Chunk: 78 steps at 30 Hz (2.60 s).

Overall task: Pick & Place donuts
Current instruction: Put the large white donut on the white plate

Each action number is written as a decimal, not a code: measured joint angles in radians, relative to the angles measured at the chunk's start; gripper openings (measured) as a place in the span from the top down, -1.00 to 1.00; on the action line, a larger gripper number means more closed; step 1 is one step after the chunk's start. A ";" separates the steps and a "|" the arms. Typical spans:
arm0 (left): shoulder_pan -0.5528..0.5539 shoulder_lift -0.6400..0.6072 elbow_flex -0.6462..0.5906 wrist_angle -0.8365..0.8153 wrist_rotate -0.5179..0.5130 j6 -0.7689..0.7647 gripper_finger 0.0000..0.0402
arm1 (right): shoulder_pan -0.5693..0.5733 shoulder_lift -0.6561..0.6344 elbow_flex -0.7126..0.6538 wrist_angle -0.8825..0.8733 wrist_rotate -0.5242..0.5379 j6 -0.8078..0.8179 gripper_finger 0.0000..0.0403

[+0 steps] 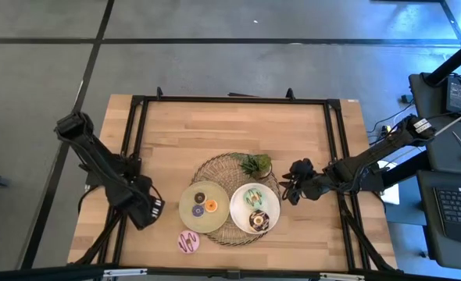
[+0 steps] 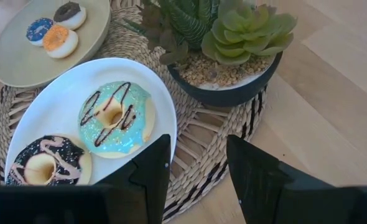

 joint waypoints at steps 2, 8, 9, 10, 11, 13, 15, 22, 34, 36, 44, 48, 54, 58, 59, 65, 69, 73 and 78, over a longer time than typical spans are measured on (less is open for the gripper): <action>0.000 0.022 0.000 0.002 0.018 -0.003 0.22 | 0.000 0.000 0.000 0.000 0.000 0.000 0.21; 0.000 0.085 0.000 0.003 0.058 -0.010 0.20 | 0.000 0.000 0.000 0.000 0.001 -0.002 0.21; 0.000 0.094 0.000 0.003 0.053 -0.005 0.20 | 0.000 0.000 0.000 0.000 0.001 -0.002 0.21; 0.000 0.104 0.000 0.003 0.048 -0.003 0.20 | 0.000 0.000 0.000 0.000 0.001 -0.002 0.21; 0.000 0.112 0.000 0.004 0.046 -0.003 0.20 | 0.000 0.000 0.000 0.000 0.001 -0.002 0.21; 0.000 0.127 0.000 0.004 0.047 0.001 0.20 | 0.000 0.000 0.000 0.000 0.001 -0.002 0.21; 0.000 0.141 0.000 0.005 0.047 0.002 0.20 | 0.000 0.000 0.000 0.000 0.002 -0.002 0.21; 0.000 0.160 0.001 0.007 0.054 0.008 0.21 | 0.000 0.000 0.000 0.000 0.002 -0.003 0.21; 0.003 0.161 0.000 0.088 0.081 0.077 0.54 | 0.000 0.000 0.000 -0.001 0.002 -0.006 0.21; 0.004 0.161 0.000 0.089 0.081 0.105 0.63 | 0.000 0.000 0.000 -0.001 0.002 -0.013 0.21; 0.032 0.160 0.000 0.087 -0.012 0.197 0.94 | 0.000 0.000 0.000 0.058 0.081 -0.071 0.21; 0.054 0.159 0.026 0.073 -0.099 0.214 0.94 | 0.000 0.000 0.000 0.128 0.090 -0.142 0.21; 0.086 0.158 0.135 -0.019 -0.351 0.247 0.93 | 0.000 0.001 0.000 0.262 0.201 -0.266 0.21; 0.111 0.158 0.196 -0.011 -0.679 0.299 0.93 | 0.000 0.001 0.000 0.370 0.328 -0.343 0.21; 0.119 0.158 0.205 0.017 -0.773 0.337 0.93 | 0.000 0.001 0.000 0.397 0.352 -0.362 0.21; 0.185 0.158 0.217 0.332 -1.197 0.729 0.92 | 0.000 0.019 0.000 0.560 0.385 -0.546 0.21; 0.247 0.158 0.217 0.585 -1.300 1.051 0.90 | 0.000 0.096 0.000 0.730 0.364 -0.723 0.21; 0.312 0.158 0.217 0.826 -1.324 1.332 0.88 | 0.000 0.221 0.000 0.991 0.322 -0.887 0.21; 0.375 0.158 0.217 1.043 -1.215 1.584 0.89 | -0.008 0.351 0.001 1.294 0.226 -1.059 0.21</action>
